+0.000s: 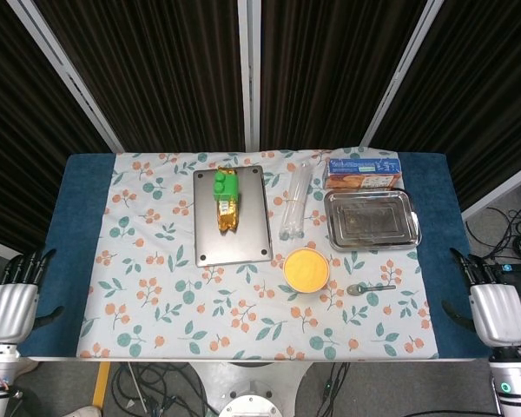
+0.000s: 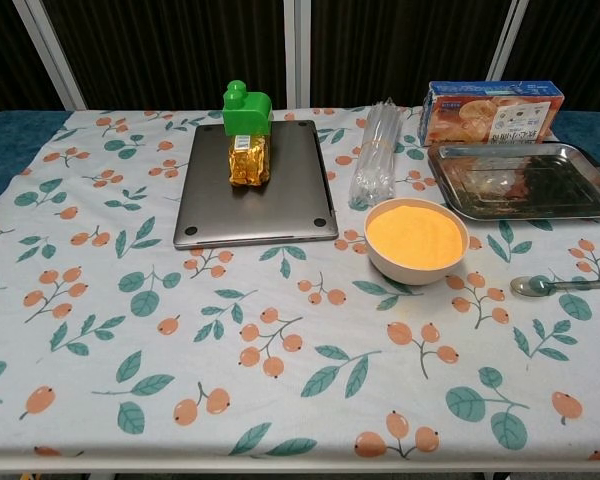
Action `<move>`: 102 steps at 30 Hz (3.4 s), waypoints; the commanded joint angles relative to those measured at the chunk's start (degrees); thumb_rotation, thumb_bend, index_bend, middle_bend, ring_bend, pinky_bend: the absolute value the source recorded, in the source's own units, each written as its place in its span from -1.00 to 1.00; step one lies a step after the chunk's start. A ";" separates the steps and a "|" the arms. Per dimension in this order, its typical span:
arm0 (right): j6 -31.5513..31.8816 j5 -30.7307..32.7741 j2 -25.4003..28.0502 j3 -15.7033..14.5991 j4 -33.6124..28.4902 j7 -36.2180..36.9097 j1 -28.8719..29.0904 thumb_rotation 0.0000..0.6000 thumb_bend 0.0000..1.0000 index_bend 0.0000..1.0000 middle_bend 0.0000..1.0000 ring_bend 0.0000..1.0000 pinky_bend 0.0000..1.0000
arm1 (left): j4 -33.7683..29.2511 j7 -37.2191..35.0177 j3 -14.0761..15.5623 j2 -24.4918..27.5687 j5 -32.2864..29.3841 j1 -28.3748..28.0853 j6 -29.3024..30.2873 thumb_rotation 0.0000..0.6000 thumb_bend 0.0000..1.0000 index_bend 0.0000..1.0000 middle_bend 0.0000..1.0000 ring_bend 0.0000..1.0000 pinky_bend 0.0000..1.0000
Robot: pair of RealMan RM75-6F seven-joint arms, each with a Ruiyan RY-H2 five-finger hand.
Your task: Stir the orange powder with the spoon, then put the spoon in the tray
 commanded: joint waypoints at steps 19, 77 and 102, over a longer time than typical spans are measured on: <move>-29.91 10.76 -8.18 0.14 8.30 -5.15 15.83 1.00 -0.45 -0.13 0.81 0.80 0.97 | 0.08 -1.12 0.17 -0.05 -1.62 -0.11 -2.17 1.00 -0.92 -0.79 -0.77 -0.80 -0.74; -34.73 13.28 -5.46 1.52 6.73 -6.81 25.96 1.00 -0.28 0.19 0.81 0.79 0.97 | 0.03 -3.82 0.34 0.22 -2.77 0.03 -3.66 1.00 -0.92 -0.79 -0.77 -0.80 -0.74; -44.60 29.93 -18.70 3.94 11.74 -21.33 42.79 1.00 -0.48 -0.23 0.81 0.78 0.96 | 2.96 -7.44 0.45 -0.33 -3.42 0.15 -4.73 1.00 -0.92 -0.79 -0.77 -0.80 -0.74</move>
